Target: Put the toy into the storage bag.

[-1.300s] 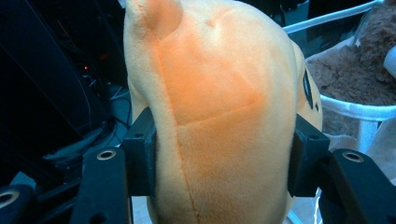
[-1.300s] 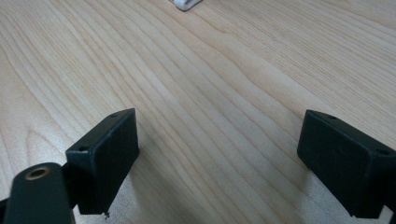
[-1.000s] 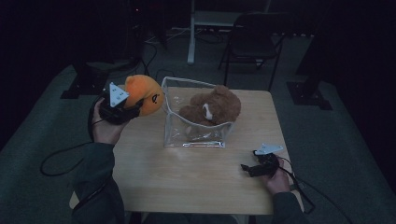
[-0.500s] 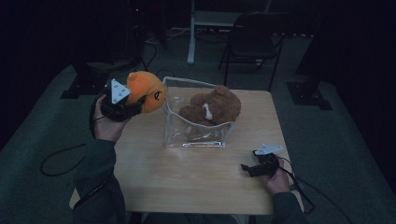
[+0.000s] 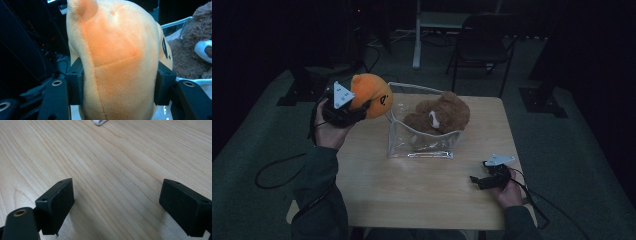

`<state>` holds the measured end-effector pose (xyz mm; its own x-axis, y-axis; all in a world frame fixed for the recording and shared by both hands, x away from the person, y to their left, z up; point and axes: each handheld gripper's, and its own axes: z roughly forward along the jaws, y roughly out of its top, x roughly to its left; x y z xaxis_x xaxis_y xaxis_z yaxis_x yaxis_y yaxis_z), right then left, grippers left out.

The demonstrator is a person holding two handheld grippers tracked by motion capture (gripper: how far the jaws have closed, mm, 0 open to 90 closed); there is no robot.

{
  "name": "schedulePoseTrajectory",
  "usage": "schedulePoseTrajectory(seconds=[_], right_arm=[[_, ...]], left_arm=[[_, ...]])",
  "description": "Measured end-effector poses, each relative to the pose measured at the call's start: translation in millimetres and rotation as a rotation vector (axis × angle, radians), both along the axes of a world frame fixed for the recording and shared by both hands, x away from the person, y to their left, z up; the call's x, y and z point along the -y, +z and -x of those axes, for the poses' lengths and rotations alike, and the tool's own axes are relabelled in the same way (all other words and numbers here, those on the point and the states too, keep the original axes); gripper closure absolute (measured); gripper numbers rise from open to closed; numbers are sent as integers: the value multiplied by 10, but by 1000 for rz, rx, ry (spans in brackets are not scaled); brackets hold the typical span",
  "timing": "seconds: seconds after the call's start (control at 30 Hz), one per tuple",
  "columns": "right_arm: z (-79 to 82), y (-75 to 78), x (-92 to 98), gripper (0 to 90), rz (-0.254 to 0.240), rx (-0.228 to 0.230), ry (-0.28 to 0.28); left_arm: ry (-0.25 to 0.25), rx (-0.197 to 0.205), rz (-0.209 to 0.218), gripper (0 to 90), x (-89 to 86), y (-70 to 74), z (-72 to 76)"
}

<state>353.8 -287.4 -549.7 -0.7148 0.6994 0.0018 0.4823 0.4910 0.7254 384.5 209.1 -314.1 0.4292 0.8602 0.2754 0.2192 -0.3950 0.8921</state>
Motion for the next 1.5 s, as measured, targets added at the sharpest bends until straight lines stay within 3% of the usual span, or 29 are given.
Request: schedulePoseTrajectory(seconds=[1.5], right_arm=[[0, -1, -1, 120, -1, 1, 0]], left_arm=[[-69, 4, 5, 412, 297, 67, -106]])
